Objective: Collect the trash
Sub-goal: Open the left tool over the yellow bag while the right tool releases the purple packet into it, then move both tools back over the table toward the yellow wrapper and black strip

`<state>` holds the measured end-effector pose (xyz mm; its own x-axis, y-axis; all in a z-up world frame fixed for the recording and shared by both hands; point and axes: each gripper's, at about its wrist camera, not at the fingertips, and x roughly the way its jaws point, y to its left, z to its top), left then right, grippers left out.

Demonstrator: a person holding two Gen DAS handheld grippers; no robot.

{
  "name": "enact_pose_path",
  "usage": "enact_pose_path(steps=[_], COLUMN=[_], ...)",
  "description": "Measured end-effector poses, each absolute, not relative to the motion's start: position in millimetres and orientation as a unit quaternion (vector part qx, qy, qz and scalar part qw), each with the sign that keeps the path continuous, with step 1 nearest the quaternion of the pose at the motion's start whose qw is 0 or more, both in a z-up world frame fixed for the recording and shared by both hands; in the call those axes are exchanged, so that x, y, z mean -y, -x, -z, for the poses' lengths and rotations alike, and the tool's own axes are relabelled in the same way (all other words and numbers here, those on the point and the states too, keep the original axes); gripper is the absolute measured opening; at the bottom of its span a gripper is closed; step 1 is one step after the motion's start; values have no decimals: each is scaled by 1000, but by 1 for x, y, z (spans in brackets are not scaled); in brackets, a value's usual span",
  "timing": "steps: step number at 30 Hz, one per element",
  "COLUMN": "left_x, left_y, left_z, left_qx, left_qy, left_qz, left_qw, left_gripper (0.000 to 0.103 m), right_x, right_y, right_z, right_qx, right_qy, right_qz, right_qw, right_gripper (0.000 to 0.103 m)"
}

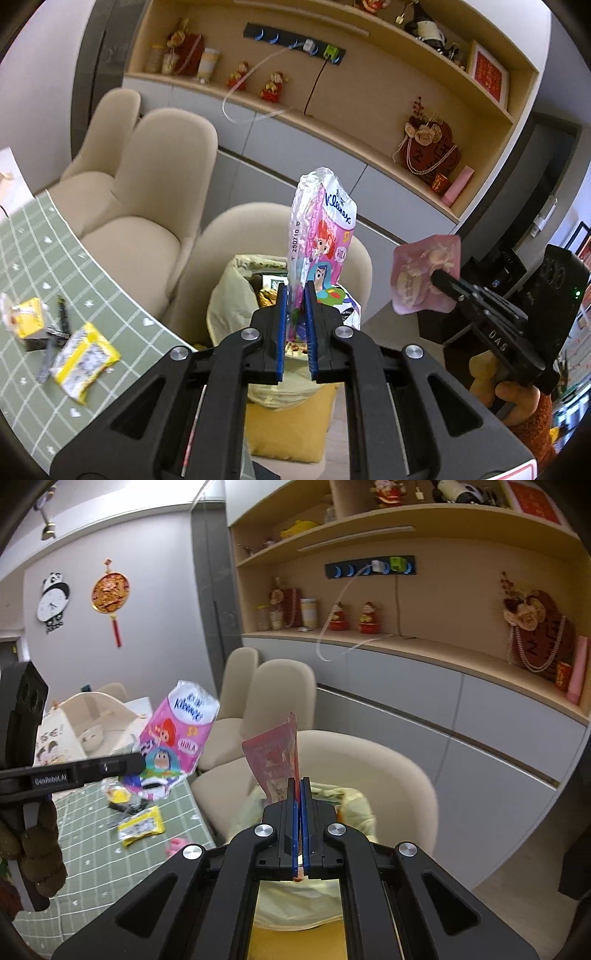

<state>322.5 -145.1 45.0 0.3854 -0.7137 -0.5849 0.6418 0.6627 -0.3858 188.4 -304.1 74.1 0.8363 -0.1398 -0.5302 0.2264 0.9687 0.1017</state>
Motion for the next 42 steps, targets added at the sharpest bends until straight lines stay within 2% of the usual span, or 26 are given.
enact_pose_path(steps=[15, 23, 25, 28, 42], left_x=[244, 277, 281, 279, 188], left_y=[-377, -379, -378, -375, -379], left_z=[52, 79, 83, 84, 46], left_qx=[-480, -506, -511, -509, -445], left_qy=[30, 25, 19, 11, 25], left_qz=[417, 425, 431, 428, 384], left_qw=[771, 750, 744, 747, 808], left_gripper=[9, 9, 11, 25, 34], right_x=[351, 369, 373, 375, 348], right_y=[-211, -220, -223, -230, -282], right_z=[-43, -29, -25, -19, 28], right_qx=[-321, -338, -341, -348, -406], right_qy=[-88, -104, -112, -118, -143], right_qz=[154, 166, 165, 161, 98], right_qw=[930, 921, 919, 916, 897], right_gripper=[4, 4, 4, 4, 4])
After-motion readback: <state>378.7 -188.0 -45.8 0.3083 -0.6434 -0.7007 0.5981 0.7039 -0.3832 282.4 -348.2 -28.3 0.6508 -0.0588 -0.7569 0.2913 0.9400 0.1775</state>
